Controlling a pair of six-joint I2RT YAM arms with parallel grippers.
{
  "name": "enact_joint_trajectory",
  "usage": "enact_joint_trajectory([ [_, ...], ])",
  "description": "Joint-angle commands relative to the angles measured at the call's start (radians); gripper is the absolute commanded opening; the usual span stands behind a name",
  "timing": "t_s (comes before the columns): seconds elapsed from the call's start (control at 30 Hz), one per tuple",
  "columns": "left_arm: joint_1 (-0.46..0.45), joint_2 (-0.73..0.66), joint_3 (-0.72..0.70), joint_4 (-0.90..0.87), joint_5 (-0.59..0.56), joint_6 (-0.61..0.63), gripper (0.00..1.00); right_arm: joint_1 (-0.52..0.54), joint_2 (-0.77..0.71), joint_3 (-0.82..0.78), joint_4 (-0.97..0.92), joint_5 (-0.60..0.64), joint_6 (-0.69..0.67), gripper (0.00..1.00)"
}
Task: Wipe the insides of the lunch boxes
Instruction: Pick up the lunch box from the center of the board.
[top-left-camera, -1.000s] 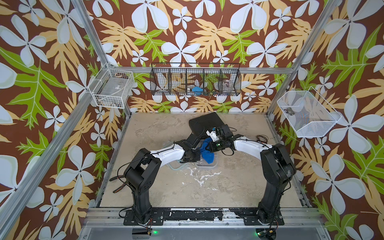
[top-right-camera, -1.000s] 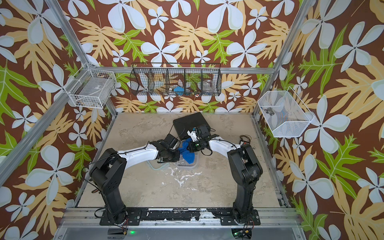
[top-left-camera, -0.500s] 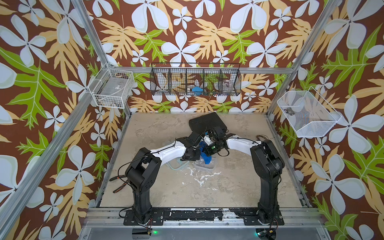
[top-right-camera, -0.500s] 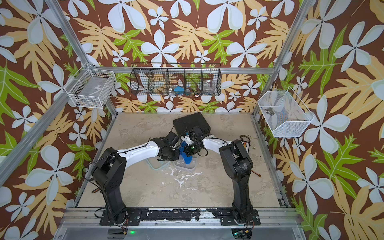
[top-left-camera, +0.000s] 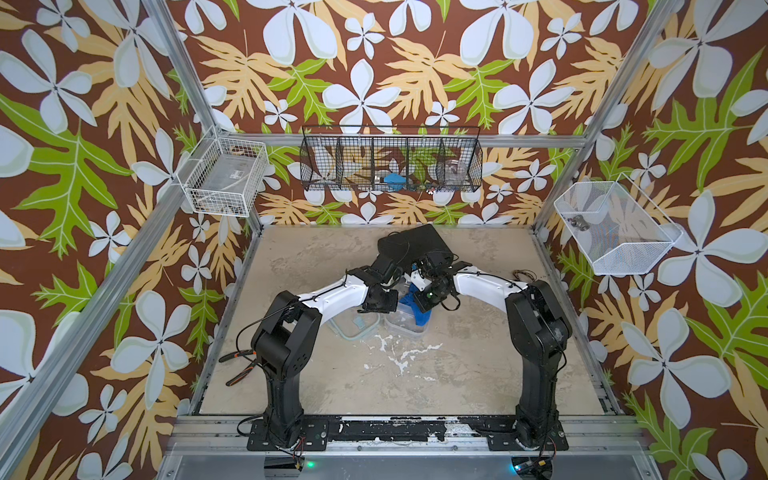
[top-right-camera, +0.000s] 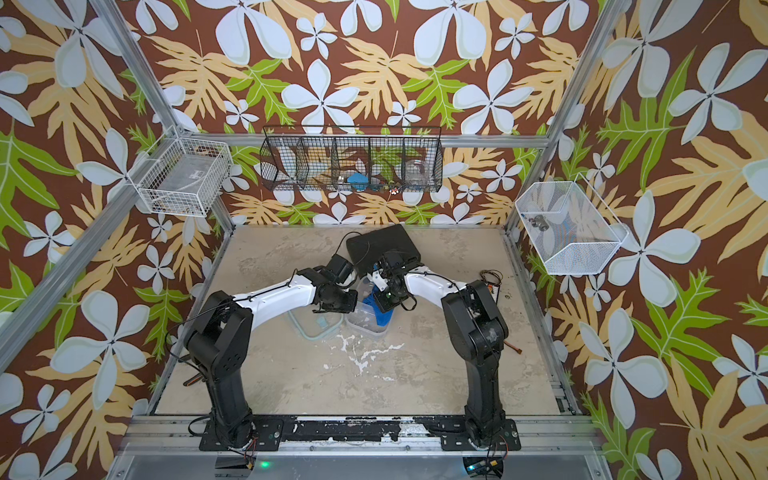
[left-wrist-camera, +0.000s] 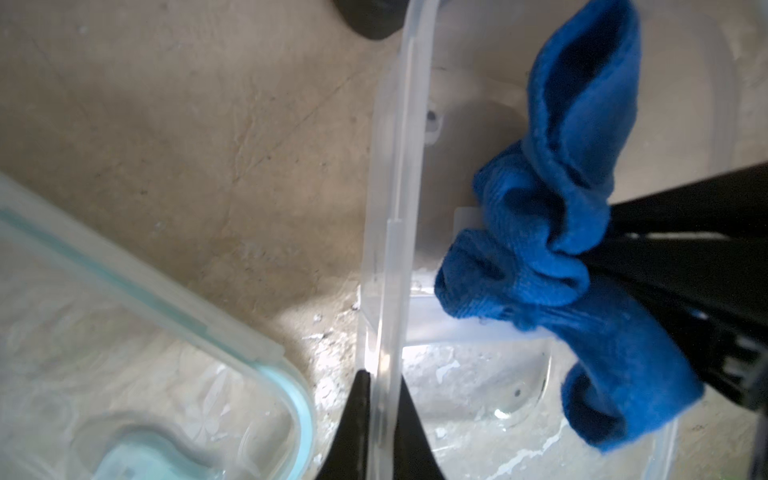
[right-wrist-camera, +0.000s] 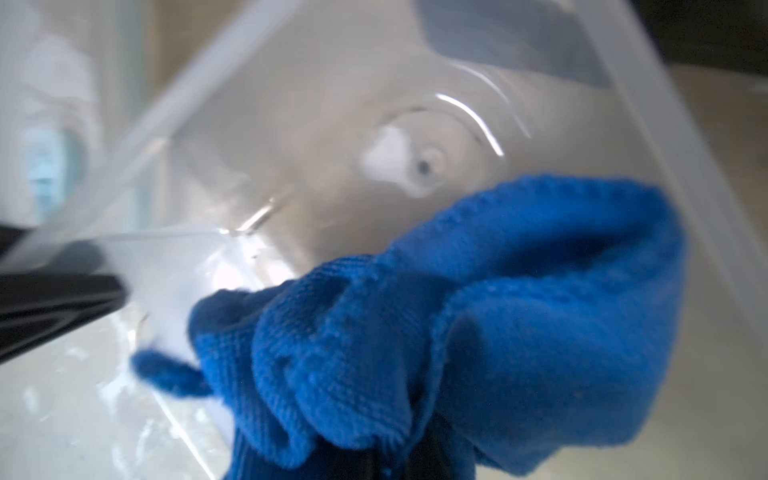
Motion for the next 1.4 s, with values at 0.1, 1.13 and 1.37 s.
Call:
enact_joint_trajectory([
  [0.1,0.018,-0.044,-0.042,0.144,-0.098,-0.036,0.00,-0.051,0.081,0.031,-0.313,0.420,-0.017,0.00],
  [1.13,-0.076,-0.098,-0.184,0.316,0.148,-0.013,0.00,-0.059,0.161,0.161,0.282,-0.100,0.431,0.00],
  [1.37,-0.081,-0.081,-0.161,0.315,0.151,-0.011,0.00,-0.027,0.180,0.146,0.355,-0.233,0.477,0.00],
])
